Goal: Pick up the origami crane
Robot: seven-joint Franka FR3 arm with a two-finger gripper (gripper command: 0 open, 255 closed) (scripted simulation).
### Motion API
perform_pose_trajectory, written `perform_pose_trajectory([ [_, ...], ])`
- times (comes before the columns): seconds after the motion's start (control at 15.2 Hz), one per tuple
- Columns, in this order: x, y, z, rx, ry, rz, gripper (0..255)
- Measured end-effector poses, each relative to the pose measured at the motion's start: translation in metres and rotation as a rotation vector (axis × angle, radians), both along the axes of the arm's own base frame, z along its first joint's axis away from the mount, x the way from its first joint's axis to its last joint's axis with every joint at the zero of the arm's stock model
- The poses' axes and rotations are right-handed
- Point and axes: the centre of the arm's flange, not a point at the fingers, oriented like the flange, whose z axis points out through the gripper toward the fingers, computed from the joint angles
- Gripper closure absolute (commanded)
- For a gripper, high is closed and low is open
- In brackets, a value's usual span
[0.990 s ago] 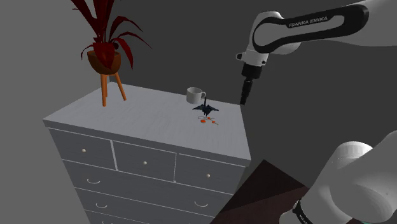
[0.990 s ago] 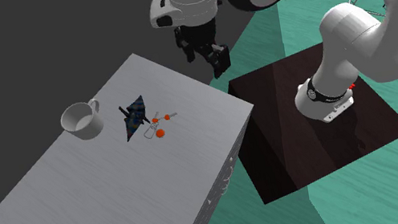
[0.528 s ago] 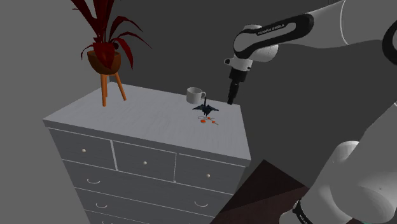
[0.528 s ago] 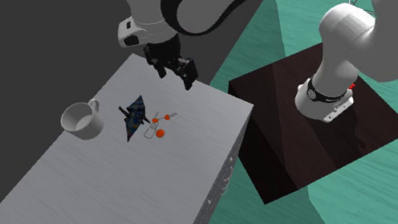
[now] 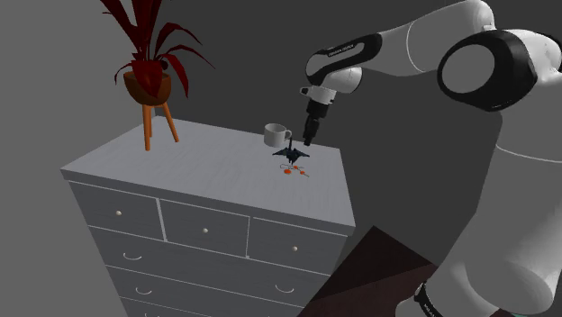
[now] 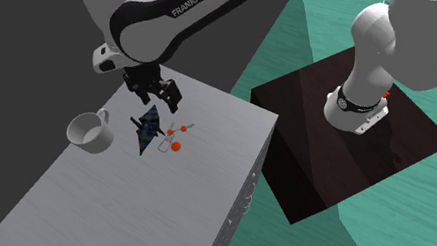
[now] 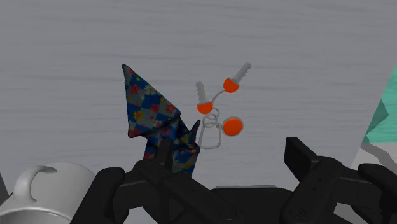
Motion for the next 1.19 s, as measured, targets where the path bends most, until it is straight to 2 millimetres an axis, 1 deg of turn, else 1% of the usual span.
perform_pose_trajectory([
  [0.2, 0.034, -0.012, -0.017, 0.030, -0.020, 0.054, 0],
  [0.26, 0.046, -0.013, -0.023, 0.040, -0.027, 0.072, 0],
  [0.33, 0.053, -0.014, -0.027, 0.048, -0.031, 0.085, 0],
  [0.53, 0.061, -0.016, -0.043, 0.055, -0.036, 0.096, 0],
  [0.73, 0.061, -0.015, -0.058, 0.056, -0.036, 0.098, 0],
  [0.79, 0.063, -0.015, -0.067, 0.056, -0.037, 0.098, 0],
  [0.86, 0.063, -0.015, -0.070, 0.056, -0.036, 0.098, 0],
  [0.92, 0.062, -0.015, -0.071, 0.056, -0.036, 0.098, 255],
  [1.19, 0.062, -0.015, -0.071, 0.056, -0.038, 0.098, 255],
])
